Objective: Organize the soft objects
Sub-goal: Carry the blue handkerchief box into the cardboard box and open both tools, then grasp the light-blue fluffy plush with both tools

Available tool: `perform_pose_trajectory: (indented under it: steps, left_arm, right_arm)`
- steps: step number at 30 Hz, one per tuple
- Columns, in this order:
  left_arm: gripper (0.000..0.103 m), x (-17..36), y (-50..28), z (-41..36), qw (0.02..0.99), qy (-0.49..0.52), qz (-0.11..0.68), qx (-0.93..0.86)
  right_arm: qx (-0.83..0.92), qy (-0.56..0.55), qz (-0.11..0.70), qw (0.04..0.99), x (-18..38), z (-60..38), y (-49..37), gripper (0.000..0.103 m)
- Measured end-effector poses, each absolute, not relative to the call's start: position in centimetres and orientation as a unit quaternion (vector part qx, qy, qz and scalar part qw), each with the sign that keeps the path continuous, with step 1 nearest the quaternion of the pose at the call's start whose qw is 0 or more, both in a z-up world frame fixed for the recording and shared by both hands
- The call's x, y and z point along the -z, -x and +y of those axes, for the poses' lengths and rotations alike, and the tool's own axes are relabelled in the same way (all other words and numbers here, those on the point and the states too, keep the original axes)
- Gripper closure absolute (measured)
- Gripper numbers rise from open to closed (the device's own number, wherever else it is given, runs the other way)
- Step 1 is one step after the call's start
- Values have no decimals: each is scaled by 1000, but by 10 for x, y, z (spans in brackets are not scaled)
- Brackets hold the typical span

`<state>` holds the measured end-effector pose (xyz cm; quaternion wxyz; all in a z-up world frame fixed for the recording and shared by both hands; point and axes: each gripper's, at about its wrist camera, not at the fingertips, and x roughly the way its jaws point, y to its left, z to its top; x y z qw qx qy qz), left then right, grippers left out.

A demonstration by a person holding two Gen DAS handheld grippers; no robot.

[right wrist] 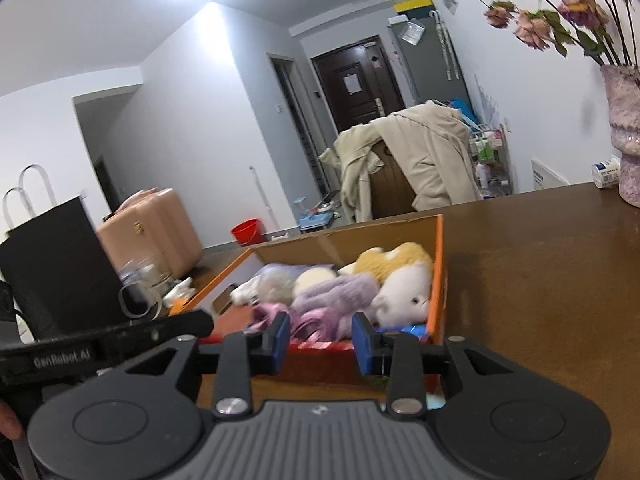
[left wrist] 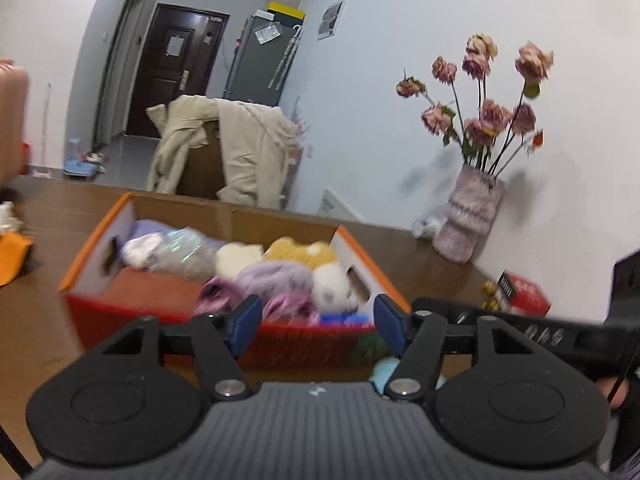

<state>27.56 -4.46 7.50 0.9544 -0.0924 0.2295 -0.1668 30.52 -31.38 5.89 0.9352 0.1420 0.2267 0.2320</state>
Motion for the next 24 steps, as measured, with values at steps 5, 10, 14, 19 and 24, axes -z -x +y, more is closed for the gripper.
perform_pose_trajectory:
  steps: [5,10,14,19,24]
  left_arm:
    - [31,-69,-228,-36,956,91,236,145]
    - [28,-67,-206,-39,955,64,248,150]
    - [23,-64,-206,-46,951,61,255,163]
    - [23,-53,-213,-66,945,59,266,184]
    - [23,-39,-229,-76,936,67,284,197]
  right_arm:
    - [-234,-144,220,936,-61,-320,-260,63]
    - [-214,-168,224,936,-51,-330,-228,58]
    - [-196,-182,227,936,-40,-337,-215,56]
    - [-177,-185,248,935,-25,-349,-221,56]
    - [-156,-185,260,935,-17,-357,-243,57]
